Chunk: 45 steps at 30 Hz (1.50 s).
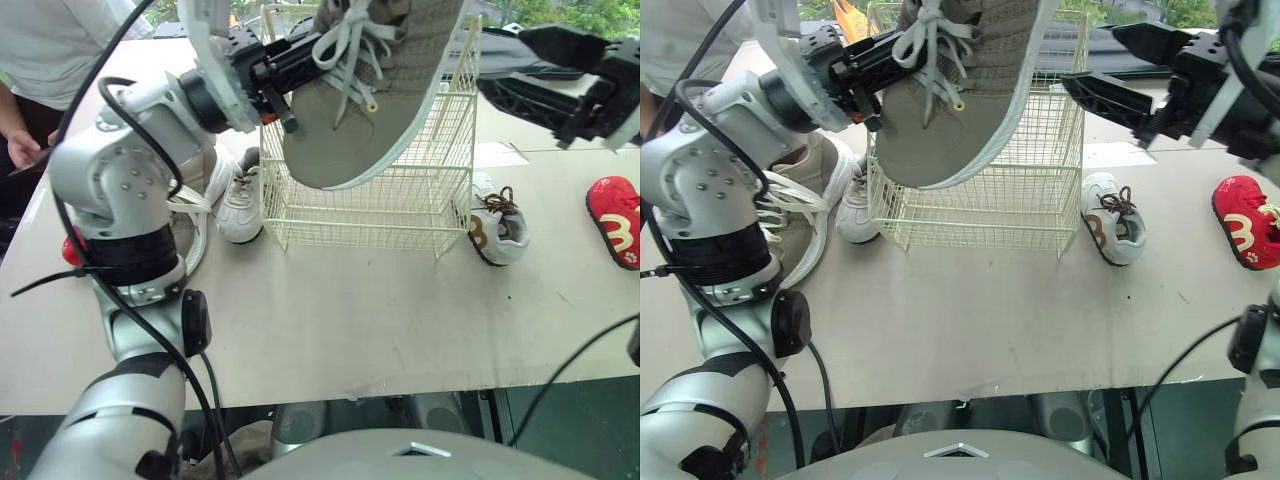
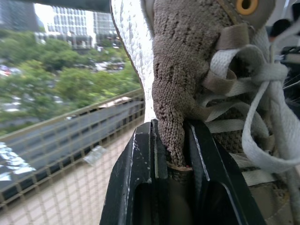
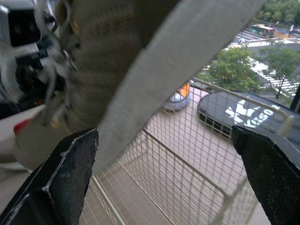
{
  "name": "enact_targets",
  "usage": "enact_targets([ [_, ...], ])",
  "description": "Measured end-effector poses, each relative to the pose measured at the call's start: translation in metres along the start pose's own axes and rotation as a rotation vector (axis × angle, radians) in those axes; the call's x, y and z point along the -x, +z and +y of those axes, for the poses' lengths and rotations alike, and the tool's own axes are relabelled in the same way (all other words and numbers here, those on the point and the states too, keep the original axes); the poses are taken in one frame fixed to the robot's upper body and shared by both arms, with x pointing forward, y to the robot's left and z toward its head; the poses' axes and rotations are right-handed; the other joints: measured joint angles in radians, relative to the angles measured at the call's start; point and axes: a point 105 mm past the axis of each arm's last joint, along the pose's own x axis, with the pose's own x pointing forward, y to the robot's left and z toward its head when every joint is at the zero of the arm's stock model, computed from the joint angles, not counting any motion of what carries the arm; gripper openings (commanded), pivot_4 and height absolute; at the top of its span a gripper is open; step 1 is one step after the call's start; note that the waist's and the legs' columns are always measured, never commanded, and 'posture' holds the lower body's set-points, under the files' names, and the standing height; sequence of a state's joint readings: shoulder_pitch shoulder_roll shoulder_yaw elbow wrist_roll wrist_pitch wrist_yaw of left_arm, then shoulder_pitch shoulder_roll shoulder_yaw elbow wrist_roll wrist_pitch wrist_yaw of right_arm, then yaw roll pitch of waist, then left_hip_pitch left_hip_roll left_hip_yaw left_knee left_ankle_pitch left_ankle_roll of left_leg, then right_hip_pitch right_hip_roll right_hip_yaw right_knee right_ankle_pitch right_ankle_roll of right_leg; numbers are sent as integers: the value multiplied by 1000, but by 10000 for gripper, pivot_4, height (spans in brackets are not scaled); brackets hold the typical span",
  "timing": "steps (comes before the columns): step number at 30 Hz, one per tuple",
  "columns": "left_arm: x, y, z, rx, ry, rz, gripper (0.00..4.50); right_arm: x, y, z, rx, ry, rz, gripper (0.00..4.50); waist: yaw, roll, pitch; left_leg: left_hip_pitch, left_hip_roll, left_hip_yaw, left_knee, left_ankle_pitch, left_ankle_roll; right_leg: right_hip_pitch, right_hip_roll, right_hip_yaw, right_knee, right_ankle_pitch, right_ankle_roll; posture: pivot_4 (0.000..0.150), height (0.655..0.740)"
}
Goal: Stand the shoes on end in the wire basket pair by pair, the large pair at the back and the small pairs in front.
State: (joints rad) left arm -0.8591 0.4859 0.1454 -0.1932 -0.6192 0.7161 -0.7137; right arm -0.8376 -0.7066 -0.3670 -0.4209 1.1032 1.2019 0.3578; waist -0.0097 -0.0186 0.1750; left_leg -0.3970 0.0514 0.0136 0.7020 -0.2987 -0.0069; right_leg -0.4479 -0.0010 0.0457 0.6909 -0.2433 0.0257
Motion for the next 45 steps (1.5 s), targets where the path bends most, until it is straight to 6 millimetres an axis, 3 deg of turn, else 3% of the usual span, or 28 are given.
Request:
enact_targets([
  [10,-18,-9,-11,-199,34,-64,2510,-30,-7,8,-177,-94,-38,45000,-3,0,0,-4,-1,1,-1,-2,4,0,-1,1,-9,3,5,1500,7400],
  [13,-19,-9,-12,-191,42,-76,2510,-35,-7,7,-192,-127,-49,36205,-4,0,0,-4,-1,0,-1,-2,4,0,-1,0,-9,3,5,1500,7400],
  [15,-17,-9,-13,-185,47,-87,2510,-35,-7,5,-194,-149,-57,26032,-3,0,0,-4,-1,0,-1,-2,4,0,-1,0,-10,3,5,1500,7400],
  [19,-16,-9,-15,-191,45,-91,2510,-33,-8,3,-187,-165,-49,10778,-3,0,0,-5,-1,0,-1,-2,4,0,-1,0,-11,3,6,1500,7400],
  [21,-15,-9,-15,-191,45,-90,2510,-34,-8,3,-185,-163,-49,5297,-3,0,0,-5,-1,0,-1,-2,4,0,-1,0,-11,3,6,1500,7400],
  [22,-15,-8,-15,-186,41,-92,7475,-34,-8,4,-182,-161,-50,3599,-4,0,0,-5,-1,0,-1,-2,4,0,-1,0,-11,3,6,1500,7400],
  [23,-14,-8,-15,-178,38,-94,12465,-34,-8,4,-180,-159,-51,3161,-4,0,0,-5,-1,0,-1,-2,4,0,-1,0,-11,3,6,1500,7400],
  [24,-13,-7,-15,-143,34,-99,14707,-34,-7,5,-175,-154,-52,2930,-4,0,0,-5,-1,0,-1,-2,4,0,-1,0,-11,3,6,1500,7400],
  [27,-10,-2,-19,-32,7,-113,30772,-34,-5,6,-144,-136,-54,2474,-4,0,0,-5,-1,0,-1,-2,4,0,-1,0,-11,3,6,1500,7400],
  [28,-9,-2,-20,-6,4,-113,32008,-34,-5,6,-136,-131,-53,2427,-4,0,0,-5,-1,0,-1,-2,4,0,-1,0,-11,3,6,1500,7400],
  [30,-3,-3,-24,120,-16,-81,40490,-29,-1,6,-92,-105,-48,2362,-3,0,0,-5,-1,-1,-1,-2,4,1,-1,-1,-12,4,6,1500,7400],
  [32,6,-3,-26,165,-29,-45,40538,-27,2,4,-62,-85,-40,2334,-4,0,0,-5,-1,-1,-1,-3,4,1,-1,0,-12,4,6,1500,7400],
  [37,47,-5,-24,247,-13,83,40538,-15,29,-31,39,-149,-74,1728,-7,0,0,-4,0,0,-1,-3,5,1,0,0,-12,4,6,1500,7400],
  [42,60,-25,-65,247,-80,140,40538,-26,50,-46,142,-121,-131,1477,-5,0,0,-3,-1,2,-2,-2,4,1,-1,2,-13,4,6,1500,7400],
  [45,65,-28,-77,244,-90,143,40538,-29,71,-59,223,-144,-199,1472,-2,0,0,-3,-1,2,-2,-2,4,1,-1,2,-12,4,6,1500,7400],
])
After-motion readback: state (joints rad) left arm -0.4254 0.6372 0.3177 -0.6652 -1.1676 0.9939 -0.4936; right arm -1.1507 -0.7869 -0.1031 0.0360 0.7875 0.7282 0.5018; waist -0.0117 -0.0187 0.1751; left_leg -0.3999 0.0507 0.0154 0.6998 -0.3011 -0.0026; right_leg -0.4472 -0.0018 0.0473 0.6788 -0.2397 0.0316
